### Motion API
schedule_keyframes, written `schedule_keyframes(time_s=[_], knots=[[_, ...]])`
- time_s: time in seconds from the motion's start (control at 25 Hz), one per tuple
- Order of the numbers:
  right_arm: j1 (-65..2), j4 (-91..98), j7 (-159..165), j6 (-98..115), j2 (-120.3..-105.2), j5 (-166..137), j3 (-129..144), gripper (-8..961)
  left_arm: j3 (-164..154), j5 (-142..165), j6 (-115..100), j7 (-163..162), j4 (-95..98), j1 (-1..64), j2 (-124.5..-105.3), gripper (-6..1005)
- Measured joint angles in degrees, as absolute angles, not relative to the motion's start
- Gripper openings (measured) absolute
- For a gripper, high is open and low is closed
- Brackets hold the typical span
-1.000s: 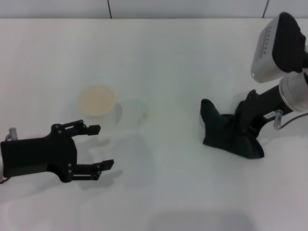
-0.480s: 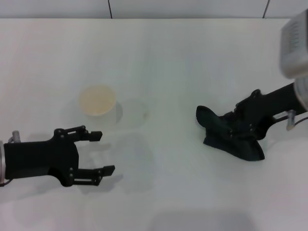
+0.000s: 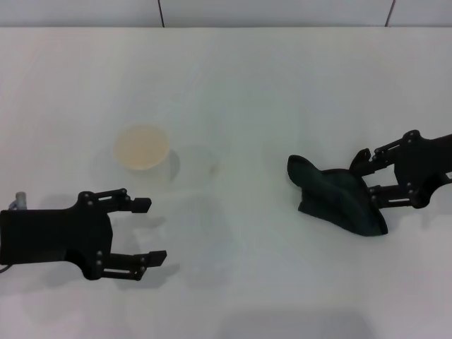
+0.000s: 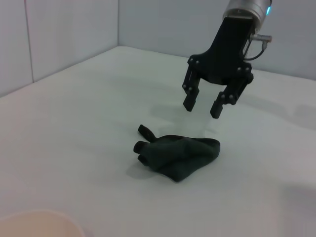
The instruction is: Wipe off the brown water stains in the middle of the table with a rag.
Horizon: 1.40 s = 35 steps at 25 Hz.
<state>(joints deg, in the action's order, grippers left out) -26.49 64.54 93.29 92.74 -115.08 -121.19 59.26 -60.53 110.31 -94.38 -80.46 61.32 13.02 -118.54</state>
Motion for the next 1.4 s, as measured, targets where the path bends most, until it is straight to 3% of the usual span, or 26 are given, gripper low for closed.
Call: schedule_keyframes(time_s=[1.4], knots=[[-28.7, 59.0, 87.3, 94.4, -115.32, -117.6, 57.1, 427, -56.3, 110.5, -95.4, -79.7, 59.3, 15.0, -118.20, 894]])
